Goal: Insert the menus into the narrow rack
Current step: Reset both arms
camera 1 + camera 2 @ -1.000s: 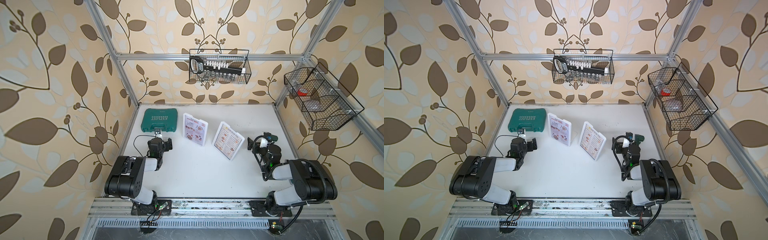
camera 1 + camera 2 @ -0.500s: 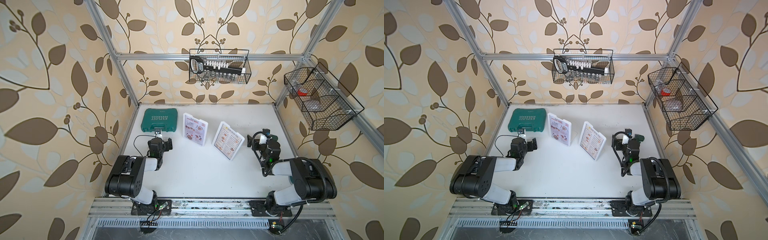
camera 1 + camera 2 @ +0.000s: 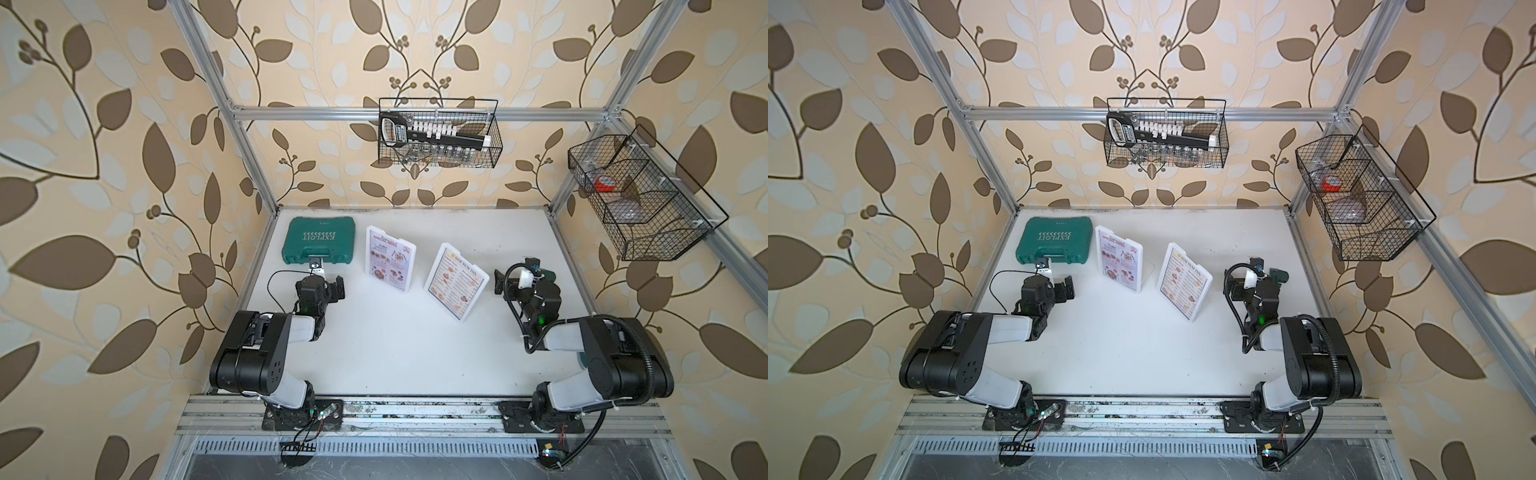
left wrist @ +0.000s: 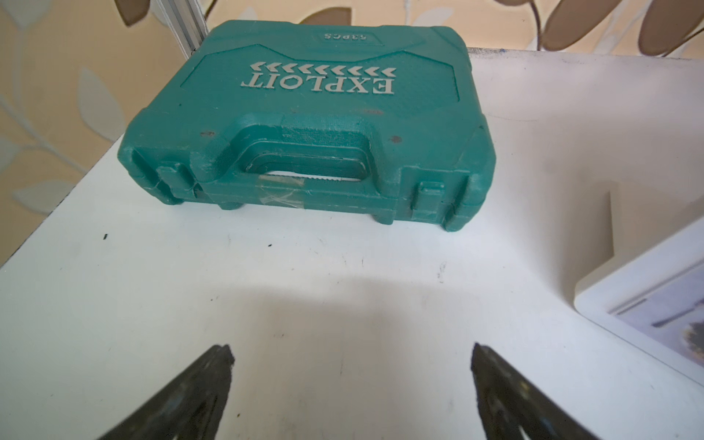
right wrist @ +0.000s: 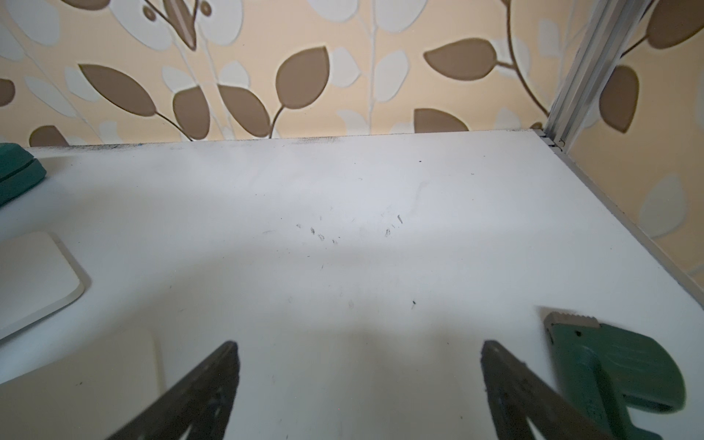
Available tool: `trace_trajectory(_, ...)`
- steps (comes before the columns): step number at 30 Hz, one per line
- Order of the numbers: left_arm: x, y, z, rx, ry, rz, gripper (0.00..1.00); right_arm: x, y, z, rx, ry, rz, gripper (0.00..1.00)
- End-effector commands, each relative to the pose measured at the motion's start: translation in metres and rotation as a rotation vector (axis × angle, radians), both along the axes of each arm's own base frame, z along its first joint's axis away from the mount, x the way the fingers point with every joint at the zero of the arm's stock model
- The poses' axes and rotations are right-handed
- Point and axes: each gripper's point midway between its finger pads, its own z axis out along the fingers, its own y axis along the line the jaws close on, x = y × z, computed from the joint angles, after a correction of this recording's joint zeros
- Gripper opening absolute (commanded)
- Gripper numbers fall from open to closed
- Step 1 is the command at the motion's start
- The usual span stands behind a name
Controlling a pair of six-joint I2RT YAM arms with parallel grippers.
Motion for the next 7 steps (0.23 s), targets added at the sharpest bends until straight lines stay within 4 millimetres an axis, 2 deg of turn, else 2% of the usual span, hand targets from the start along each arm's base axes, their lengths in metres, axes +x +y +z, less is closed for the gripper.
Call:
trace_trajectory(1, 0.0045, 0.0015, 0.0107, -0.006, -0.039, -0.004, 0.99, 0.0035, 0.0052, -0.0043, -0.019, 0.019, 0.026, 0.99)
trace_trajectory(7, 0.0047, 0.0011, 0.0109, -0.007, -0.039, -0.006, 0.99, 0.0032, 0.0049, -0.0040, -0.016, 0.019, 0.024, 0.99)
